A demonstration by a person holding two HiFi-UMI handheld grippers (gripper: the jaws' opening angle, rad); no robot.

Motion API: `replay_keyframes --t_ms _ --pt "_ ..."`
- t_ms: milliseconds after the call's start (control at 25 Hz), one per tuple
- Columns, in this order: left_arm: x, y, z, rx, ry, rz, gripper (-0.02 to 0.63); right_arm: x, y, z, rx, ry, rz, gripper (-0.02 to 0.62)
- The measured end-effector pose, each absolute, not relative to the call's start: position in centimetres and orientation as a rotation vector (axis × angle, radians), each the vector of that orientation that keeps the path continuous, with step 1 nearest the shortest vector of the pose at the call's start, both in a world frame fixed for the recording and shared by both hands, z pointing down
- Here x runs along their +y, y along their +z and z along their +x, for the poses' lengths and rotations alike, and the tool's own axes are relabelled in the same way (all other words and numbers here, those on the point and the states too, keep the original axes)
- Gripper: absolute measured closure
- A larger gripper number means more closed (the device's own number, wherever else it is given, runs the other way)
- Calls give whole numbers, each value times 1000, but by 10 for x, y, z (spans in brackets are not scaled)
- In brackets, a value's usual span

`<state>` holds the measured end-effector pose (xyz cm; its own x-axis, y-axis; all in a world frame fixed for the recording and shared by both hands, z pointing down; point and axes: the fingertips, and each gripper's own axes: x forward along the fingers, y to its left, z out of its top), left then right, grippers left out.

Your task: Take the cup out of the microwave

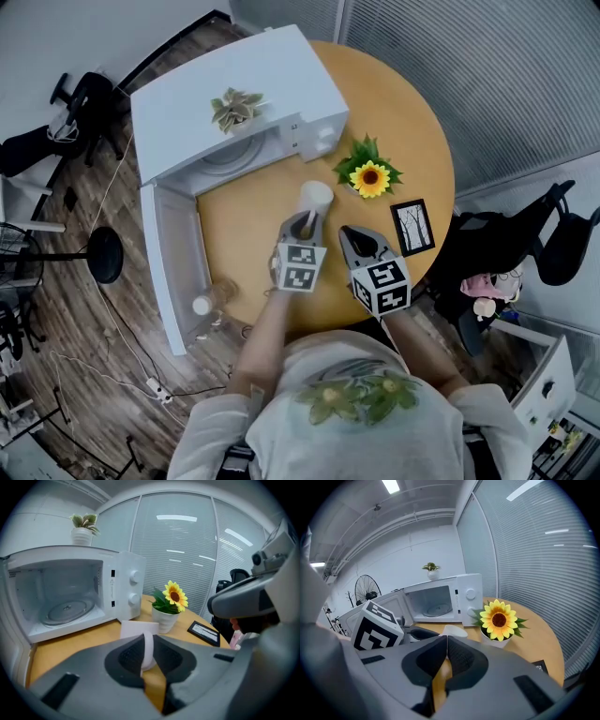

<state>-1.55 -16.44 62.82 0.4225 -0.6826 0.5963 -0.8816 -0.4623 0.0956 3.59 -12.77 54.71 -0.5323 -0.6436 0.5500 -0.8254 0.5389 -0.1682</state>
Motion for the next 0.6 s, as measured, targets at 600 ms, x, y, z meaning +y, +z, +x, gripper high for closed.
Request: replay_keyframes --t_ms 600 --pt "-153 631 -22 -1344 683 2279 553 -120 556 33 -2350 598 1172 578"
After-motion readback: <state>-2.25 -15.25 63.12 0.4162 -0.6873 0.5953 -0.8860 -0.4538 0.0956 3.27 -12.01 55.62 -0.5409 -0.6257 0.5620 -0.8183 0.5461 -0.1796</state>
